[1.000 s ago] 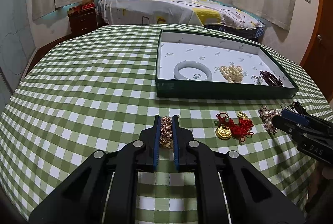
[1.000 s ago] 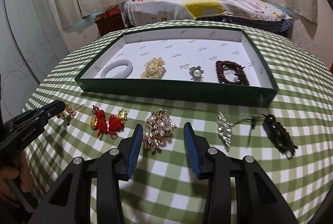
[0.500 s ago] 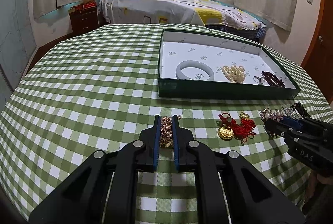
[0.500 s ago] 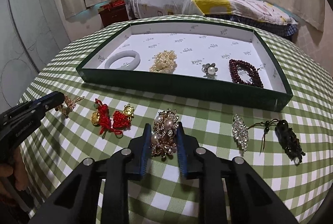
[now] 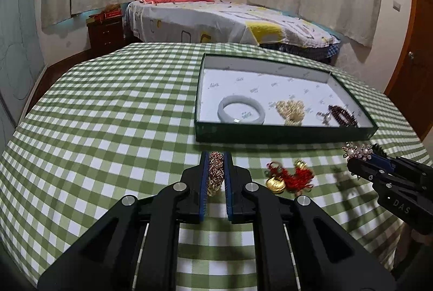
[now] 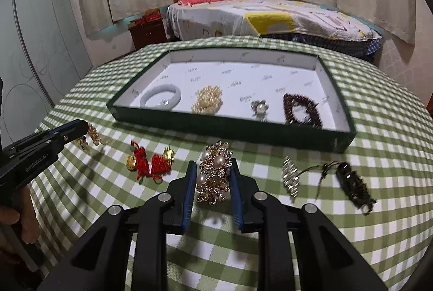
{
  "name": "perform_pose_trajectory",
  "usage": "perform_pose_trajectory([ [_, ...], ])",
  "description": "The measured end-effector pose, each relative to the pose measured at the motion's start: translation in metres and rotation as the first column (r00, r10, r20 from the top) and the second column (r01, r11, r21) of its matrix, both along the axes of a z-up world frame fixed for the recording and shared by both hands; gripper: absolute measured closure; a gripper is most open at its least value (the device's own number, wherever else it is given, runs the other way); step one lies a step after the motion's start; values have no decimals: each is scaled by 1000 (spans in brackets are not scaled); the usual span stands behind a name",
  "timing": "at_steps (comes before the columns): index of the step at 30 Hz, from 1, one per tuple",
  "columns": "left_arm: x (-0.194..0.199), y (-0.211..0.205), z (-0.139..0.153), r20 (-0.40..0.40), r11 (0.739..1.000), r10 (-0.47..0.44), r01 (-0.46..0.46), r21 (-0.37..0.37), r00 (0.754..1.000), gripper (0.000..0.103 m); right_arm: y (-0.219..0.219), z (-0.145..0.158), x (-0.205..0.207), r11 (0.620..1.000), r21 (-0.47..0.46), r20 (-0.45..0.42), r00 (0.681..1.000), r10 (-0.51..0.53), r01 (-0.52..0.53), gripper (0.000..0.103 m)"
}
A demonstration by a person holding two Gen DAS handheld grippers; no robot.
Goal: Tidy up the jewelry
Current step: 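Lift the gold chain with the left tool while the right tool grasps the pearl brooch, then carry the gold chain and pearl brooch over the tray and release both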
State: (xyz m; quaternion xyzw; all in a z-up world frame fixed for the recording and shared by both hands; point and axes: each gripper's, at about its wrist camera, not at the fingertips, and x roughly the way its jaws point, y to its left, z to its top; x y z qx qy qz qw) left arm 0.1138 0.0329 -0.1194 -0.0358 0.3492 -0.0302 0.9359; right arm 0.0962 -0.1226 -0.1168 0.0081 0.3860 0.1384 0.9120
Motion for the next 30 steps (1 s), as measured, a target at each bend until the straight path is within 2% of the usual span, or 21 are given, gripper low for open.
perform_pose_trajectory([
  [10, 14, -5, 44, 76, 997, -19, 24, -67, 997, 92, -17, 37, 14, 999, 14, 92, 995, -40, 39, 78],
  [19, 54, -21, 86, 191, 997, -45, 56, -52, 981, 92, -37, 69, 49, 996, 30, 182, 979, -93, 89, 78],
  [26, 95, -36, 97, 224, 996, -64, 78, -53, 972, 92, -47, 77, 81, 995, 18, 219, 970, -103, 102, 78],
  [30, 125, -48, 88, 212, 995, -81, 89, -32, 974, 92, -51, 70, 101, 994, 8, 215, 971, -105, 106, 78],
])
